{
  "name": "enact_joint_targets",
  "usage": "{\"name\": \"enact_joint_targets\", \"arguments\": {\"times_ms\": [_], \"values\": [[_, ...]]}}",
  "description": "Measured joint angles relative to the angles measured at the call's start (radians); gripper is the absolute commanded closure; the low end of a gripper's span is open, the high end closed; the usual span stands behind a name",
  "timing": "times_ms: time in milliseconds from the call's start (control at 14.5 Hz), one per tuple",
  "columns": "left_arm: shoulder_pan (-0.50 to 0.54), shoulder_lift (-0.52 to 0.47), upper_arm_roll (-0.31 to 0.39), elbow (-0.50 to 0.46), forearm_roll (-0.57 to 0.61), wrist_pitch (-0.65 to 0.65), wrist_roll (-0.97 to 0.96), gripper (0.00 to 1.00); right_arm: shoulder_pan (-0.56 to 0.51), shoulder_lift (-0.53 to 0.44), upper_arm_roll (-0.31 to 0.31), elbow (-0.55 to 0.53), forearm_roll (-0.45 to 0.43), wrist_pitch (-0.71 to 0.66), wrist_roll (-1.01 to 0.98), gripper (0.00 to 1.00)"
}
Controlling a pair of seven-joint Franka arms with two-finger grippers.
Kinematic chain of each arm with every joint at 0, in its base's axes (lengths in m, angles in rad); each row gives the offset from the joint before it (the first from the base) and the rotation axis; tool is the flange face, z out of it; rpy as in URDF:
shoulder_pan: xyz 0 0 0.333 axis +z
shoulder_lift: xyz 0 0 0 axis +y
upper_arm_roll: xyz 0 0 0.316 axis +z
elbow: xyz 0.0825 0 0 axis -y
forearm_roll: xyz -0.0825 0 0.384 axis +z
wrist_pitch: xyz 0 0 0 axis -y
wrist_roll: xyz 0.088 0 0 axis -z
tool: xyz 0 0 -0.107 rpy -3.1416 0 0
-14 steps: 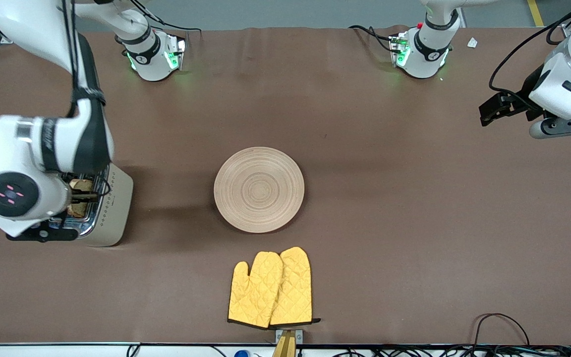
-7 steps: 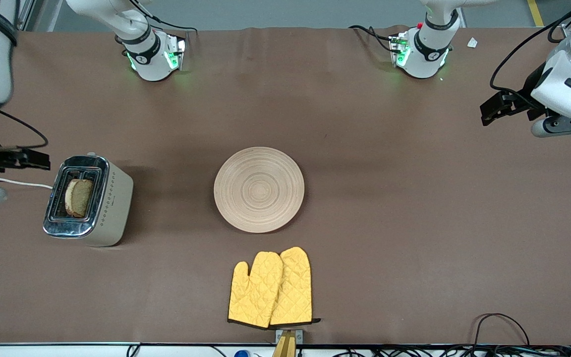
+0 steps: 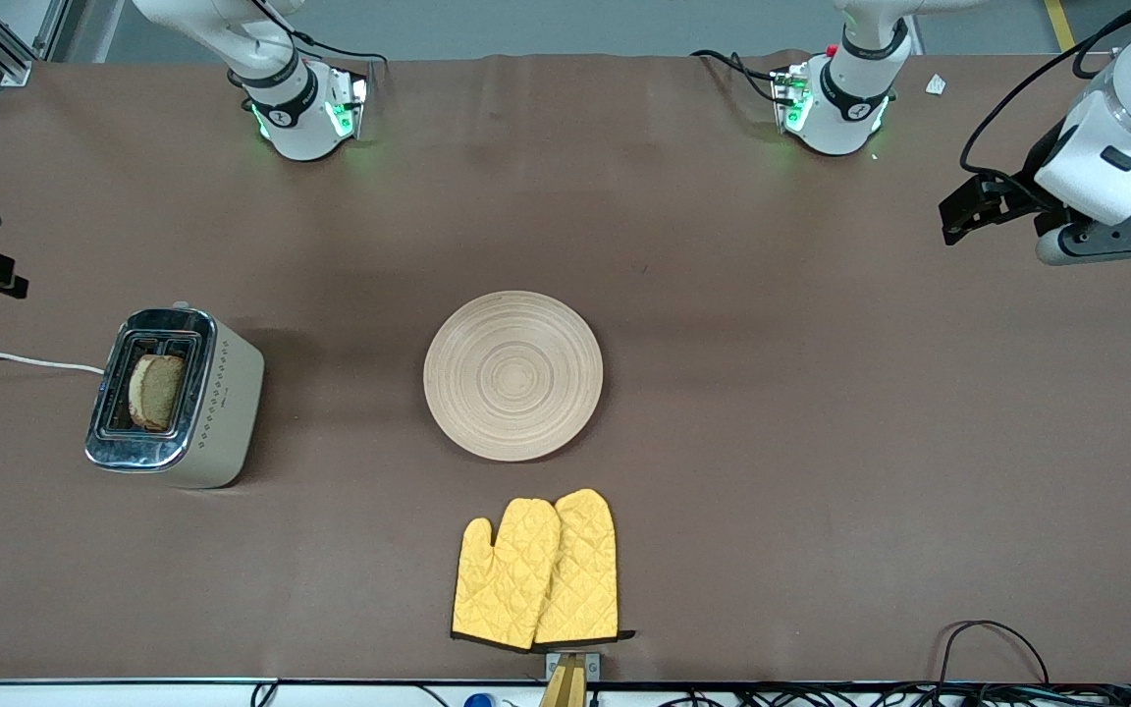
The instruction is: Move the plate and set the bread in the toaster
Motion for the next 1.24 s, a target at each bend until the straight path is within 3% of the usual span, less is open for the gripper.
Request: {"name": "enact_joint_targets", "arguments": {"times_ms": [276,414,759,1241], "values": [[0.001,-0.001,-0.002,0.004,0.0,0.0,0.003,0.0,-0.046,-0.047,0.105,-0.017,0.002,0.008,0.133,0.0],[0.002,-0.001,-0.002,0.006,0.0,0.0,0.04,0.0,-0.056,-0.089,0.129,-0.076,0.002,0.066,0.152,0.0],[0.007,-0.001,0.004,0.016,0.0,0.0,0.132,0.0,-0.064,-0.211,0.136,-0.264,0.002,0.156,0.153,0.0],[0.007,-0.001,0.007,0.018,0.0,0.0,0.149,0.0,-0.064,-0.222,0.148,-0.274,0.002,0.152,0.153,0.0]]}}
